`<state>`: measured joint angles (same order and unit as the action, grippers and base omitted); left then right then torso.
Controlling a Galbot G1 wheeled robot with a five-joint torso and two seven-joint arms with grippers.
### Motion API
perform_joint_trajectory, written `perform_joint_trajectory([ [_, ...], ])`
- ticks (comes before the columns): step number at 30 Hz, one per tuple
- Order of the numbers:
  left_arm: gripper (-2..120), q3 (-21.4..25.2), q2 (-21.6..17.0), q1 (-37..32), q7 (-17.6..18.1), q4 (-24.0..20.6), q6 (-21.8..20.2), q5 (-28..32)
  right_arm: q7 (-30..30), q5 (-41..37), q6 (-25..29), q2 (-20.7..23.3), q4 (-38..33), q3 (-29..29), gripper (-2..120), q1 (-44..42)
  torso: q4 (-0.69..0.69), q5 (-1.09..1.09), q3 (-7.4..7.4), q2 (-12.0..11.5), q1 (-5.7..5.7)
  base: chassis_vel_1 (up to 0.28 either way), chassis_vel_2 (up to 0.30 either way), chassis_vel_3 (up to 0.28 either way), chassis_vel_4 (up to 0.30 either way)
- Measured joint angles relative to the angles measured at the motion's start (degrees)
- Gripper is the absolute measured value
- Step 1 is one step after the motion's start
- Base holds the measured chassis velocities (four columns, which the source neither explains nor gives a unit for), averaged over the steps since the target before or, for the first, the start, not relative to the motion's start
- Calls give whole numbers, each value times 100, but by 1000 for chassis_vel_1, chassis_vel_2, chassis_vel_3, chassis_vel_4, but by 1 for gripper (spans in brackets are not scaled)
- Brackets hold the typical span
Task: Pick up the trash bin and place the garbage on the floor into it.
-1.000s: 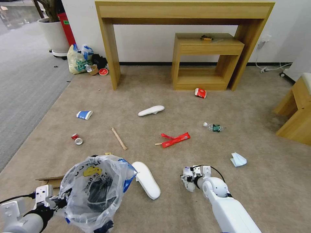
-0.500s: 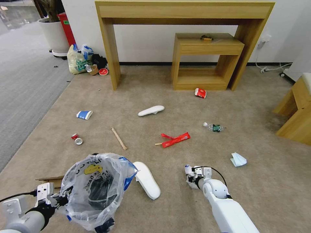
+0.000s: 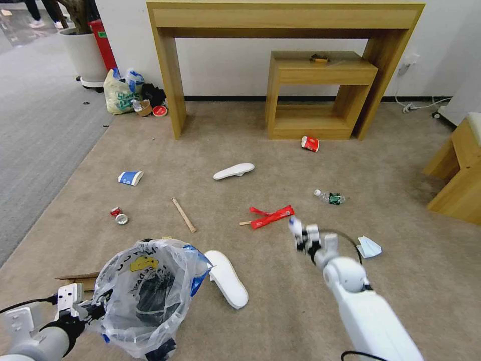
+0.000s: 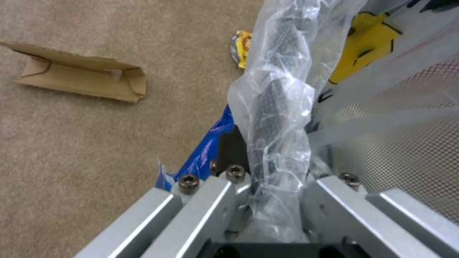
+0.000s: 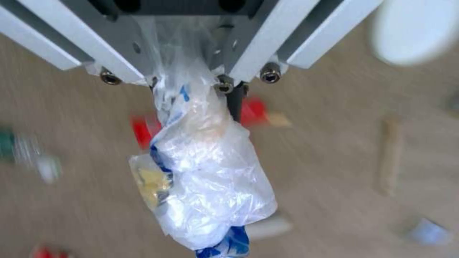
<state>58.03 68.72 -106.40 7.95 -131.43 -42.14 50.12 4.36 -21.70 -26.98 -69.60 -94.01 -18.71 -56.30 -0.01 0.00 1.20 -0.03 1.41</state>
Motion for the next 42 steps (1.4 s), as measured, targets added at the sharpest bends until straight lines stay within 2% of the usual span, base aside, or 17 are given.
perform_joint_trajectory([
  [3,0,-17,11,101,4,96,0,-65,5,-695,-190,574,-792,416,0,333,-3,-2,0,0,0,0,0,0,0],
  [4,0,-17,11,101,4,96,0,-65,5,-695,-190,574,-792,416,0,333,-3,-2,0,0,0,0,0,0,0],
  [7,0,-30,29,238,26,232,0,-103,7,-1466,-389,815,-1264,1038,0,992,-2,-1,0,0,0,0,0,0,0],
  [8,0,-30,29,238,26,232,0,-103,7,-1466,-389,815,-1264,1038,0,992,-2,-1,0,0,0,0,0,0,0],
  [11,0,-34,11,313,41,320,0,-112,-132,-2410,-551,713,-1438,1868,0,1848,2,-4,0,0,0,0,0,0,0],
  [12,0,-33,9,327,44,343,0,-112,-211,-2637,-589,642,-1452,2135,0,2046,-2,-2,0,0,0,0,0,0,0],
  [13,0,-33,9,327,44,343,0,-112,-211,-2637,-589,642,-1452,2135,0,2046,-2,-2,0,0,0,0,0,0,0],
  [15,0,-46,7,364,51,397,0,-112,-410,-3099,-670,385,-1544,2858,0,2491,1,-2,0,0,0,0,0,0,0],
  [16,0,-51,7,373,54,415,0,-112,-518,-3242,-698,301,-1565,3100,0,2615,0,-4,0,0,0,0,0,0,0],
  [17,0,-51,7,373,54,415,0,-112,-518,-3242,-698,301,-1565,3100,0,2615,0,-4,0,0,0,0,0,0,0],
  [19,0,-63,5,411,62,455,-1,-119,-787,-3546,-818,56,-1702,3738,0,2863,2,-4,0,0,0,0,0,0,0],
  [23,0,-47,14,466,64,459,0,-120,-1015,-3791,-923,-169,-1934,4170,0,2889,-2,-2,0,0,0,0,0,0,0],
  [29,0,-49,34,499,69,456,-1,-118,-1118,-3946,-972,-231,-1988,4685,0,2916,-2,-2,0,0,0,0,0,0,0],
  [32,0,-90,74,527,124,369,-1,-115,-1285,-3797,-970,-442,-1586,5093,0,2832,-2,-1,0,0,0,0,0,0,0],
  [38,0,-66,79,491,132,310,-1,-93,-1560,-3724,-977,-542,-1417,5217,0,2706,-1,-1,0,0,0,0,0,0,0],
  [40,0,-61,80,484,134,307,-1,-92,-1612,-3703,-978,-542,-1417,5229,3,2679,-1,-1,0,0,-1,0,0,0,0],
  [42,0,-53,79,480,134,305,-1,-84,-1638,-3675,-979,-516,-1434,5235,13,2627,-1,-1,0,0,0,0,0,0,0],
])
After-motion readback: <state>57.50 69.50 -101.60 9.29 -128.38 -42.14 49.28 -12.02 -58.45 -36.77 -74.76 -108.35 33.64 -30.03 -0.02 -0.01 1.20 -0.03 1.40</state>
